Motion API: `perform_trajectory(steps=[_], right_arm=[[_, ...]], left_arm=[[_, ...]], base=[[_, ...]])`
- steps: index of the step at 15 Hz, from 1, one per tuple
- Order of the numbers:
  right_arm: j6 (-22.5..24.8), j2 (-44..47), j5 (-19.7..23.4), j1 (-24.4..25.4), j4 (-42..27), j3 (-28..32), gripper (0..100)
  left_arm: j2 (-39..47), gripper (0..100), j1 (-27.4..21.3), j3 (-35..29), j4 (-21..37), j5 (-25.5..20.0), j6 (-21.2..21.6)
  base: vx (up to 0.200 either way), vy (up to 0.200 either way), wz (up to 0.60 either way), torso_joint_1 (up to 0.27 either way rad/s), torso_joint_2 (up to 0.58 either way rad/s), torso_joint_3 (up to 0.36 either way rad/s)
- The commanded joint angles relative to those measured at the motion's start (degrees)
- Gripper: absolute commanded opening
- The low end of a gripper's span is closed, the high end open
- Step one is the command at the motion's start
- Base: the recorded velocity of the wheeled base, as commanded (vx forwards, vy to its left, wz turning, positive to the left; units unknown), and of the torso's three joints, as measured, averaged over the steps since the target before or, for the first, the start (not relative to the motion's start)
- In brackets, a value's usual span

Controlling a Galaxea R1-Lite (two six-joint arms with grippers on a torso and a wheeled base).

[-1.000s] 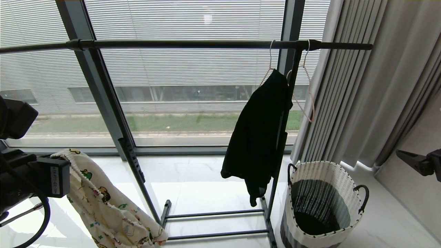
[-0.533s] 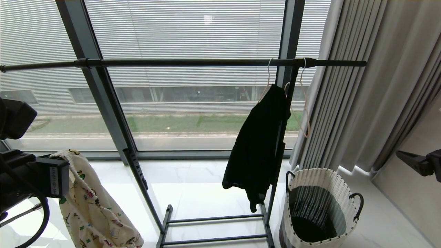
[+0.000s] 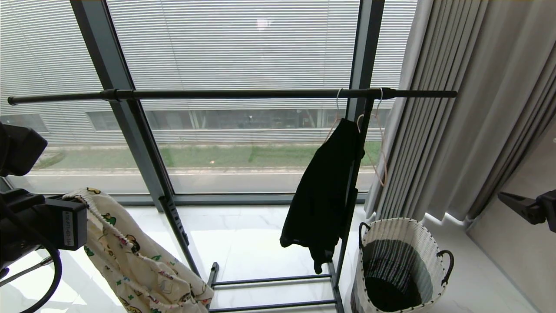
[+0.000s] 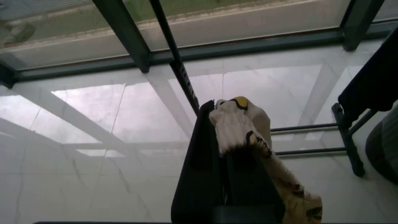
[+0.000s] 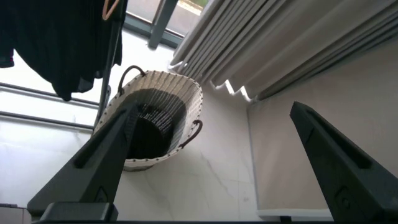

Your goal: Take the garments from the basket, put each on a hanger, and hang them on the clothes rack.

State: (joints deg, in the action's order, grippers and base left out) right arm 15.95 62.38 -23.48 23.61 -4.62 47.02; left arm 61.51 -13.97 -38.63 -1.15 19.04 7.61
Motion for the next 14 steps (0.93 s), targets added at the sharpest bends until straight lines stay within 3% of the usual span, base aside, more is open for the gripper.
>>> perform_trajectory(steps=[1,3,4,7,9,14], right_arm=[[-0.21,0.29,2.12,0.03,0.31,-0.17,100],[-3.20,1.43,9.50,0.12,2.86,-0.17,100],[-4.96,3.01,10.82,0.12,4.62,0.00,100],[-7.24,8.20,10.73,0.12,11.48,0.09,100],[-8.21,10.04,10.73,0.21,12.27,0.00,100],[-16.82,16.90,10.73,1.08,15.43,0.00,100]], left_arm=[[0.01,0,0.00,0.05,0.00,0.03,-0.05],[0.19,0,0.00,-0.04,0.00,-0.06,0.04],[0.19,0,0.00,-0.04,0.00,-0.06,0.04],[0.10,0,0.00,-0.13,0.00,-0.06,0.04],[0.01,0,0.00,-0.04,0.00,-0.06,0.04],[0.19,0,-0.18,-0.04,0.00,-0.06,0.04]], base=[[0.000,0.000,0.00,0.076,-0.17,-0.080],[0.100,0.000,0.00,0.039,-0.07,-0.046],[0.200,0.000,0.00,0.012,-0.02,-0.012],[0.200,0.000,0.00,0.006,-0.02,-0.002],[0.200,0.000,0.00,0.017,0.00,-0.007],[0.200,0.000,0.00,0.004,0.00,0.000]])
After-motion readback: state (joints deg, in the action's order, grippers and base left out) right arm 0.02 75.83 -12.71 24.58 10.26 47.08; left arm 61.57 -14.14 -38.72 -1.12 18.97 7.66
